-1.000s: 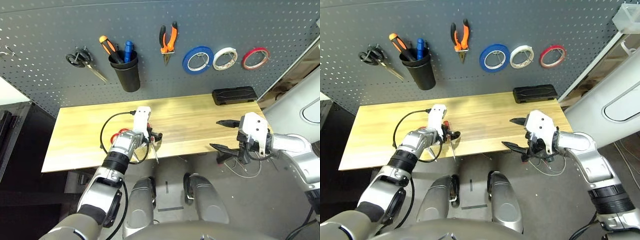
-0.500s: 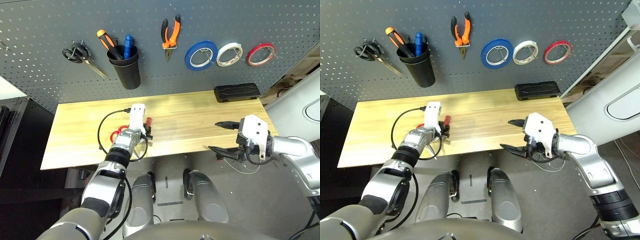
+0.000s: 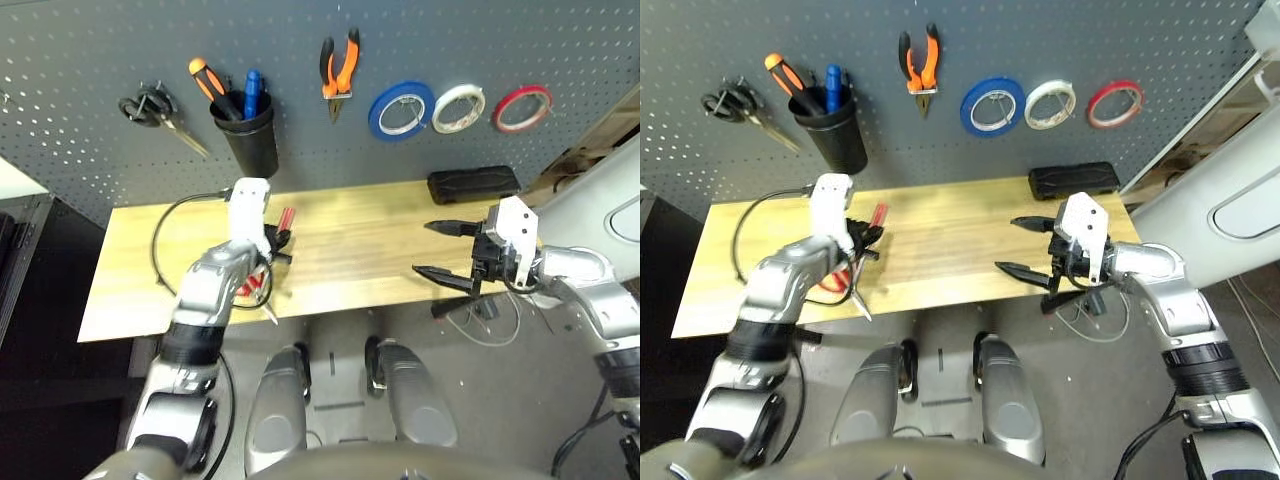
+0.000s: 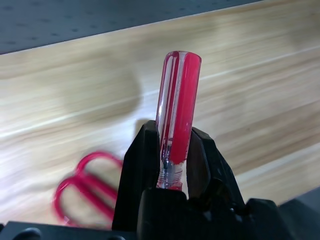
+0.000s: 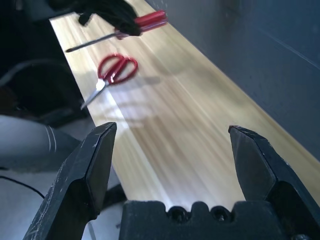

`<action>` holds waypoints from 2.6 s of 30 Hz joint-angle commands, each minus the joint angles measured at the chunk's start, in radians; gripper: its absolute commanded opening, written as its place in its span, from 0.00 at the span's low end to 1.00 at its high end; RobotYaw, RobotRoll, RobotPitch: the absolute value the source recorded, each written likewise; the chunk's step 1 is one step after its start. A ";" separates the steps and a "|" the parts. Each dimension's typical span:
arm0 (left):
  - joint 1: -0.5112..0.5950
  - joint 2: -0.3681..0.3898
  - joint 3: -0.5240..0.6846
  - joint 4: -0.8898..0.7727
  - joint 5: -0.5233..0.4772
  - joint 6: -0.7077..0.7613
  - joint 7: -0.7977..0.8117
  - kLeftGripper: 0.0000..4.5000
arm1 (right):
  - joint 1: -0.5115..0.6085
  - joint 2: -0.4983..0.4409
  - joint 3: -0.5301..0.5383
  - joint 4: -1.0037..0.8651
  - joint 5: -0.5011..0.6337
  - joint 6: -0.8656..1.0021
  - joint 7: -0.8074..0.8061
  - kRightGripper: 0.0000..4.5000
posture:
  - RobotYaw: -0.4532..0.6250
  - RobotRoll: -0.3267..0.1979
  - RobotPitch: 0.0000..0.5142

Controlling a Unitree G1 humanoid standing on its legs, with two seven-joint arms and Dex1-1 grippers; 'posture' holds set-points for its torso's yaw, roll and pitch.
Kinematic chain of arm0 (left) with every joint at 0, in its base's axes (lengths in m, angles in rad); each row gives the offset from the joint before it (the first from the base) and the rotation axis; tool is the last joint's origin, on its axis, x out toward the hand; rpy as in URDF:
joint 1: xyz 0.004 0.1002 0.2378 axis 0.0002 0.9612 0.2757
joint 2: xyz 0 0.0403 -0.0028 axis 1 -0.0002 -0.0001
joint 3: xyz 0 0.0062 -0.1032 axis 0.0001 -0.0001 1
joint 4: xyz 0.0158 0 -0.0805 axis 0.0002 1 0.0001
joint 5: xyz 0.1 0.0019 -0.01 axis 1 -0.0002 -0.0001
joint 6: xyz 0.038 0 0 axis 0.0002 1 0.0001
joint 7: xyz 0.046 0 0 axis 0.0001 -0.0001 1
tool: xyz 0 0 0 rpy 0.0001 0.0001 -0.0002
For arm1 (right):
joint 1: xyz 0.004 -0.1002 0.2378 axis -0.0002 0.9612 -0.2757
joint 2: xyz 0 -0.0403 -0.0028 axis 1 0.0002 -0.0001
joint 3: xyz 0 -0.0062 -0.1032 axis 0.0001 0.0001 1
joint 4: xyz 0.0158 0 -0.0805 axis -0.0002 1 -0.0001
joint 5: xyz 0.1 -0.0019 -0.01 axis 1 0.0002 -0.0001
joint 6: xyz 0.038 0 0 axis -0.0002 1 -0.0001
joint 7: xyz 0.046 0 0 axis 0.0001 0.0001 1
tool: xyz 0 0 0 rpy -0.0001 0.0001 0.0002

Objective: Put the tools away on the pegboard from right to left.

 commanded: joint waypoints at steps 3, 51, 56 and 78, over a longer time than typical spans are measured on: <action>0.069 0.031 0.071 -0.221 -0.049 0.127 -0.009 0.19 | -0.079 0.013 -0.009 0.097 0.010 -0.014 0.049 1.00 | 0.51 0.62 0.29; -0.508 -0.131 0.227 -0.010 -0.145 -0.541 0.157 0.19 | -0.190 0.053 -0.214 0.141 0.214 -0.021 0.179 1.00 | 0.45 0.62 0.16; -0.543 -0.148 0.216 0.062 -0.142 -0.605 0.167 0.19 | -0.186 0.059 -0.215 0.087 0.233 0.001 0.159 1.00 | 0.43 0.62 0.16; -0.535 -0.183 0.157 0.282 -0.083 -0.868 0.158 0.19 | -0.115 0.040 -0.236 -0.002 0.259 0.016 0.109 1.00 | 0.37 0.62 0.18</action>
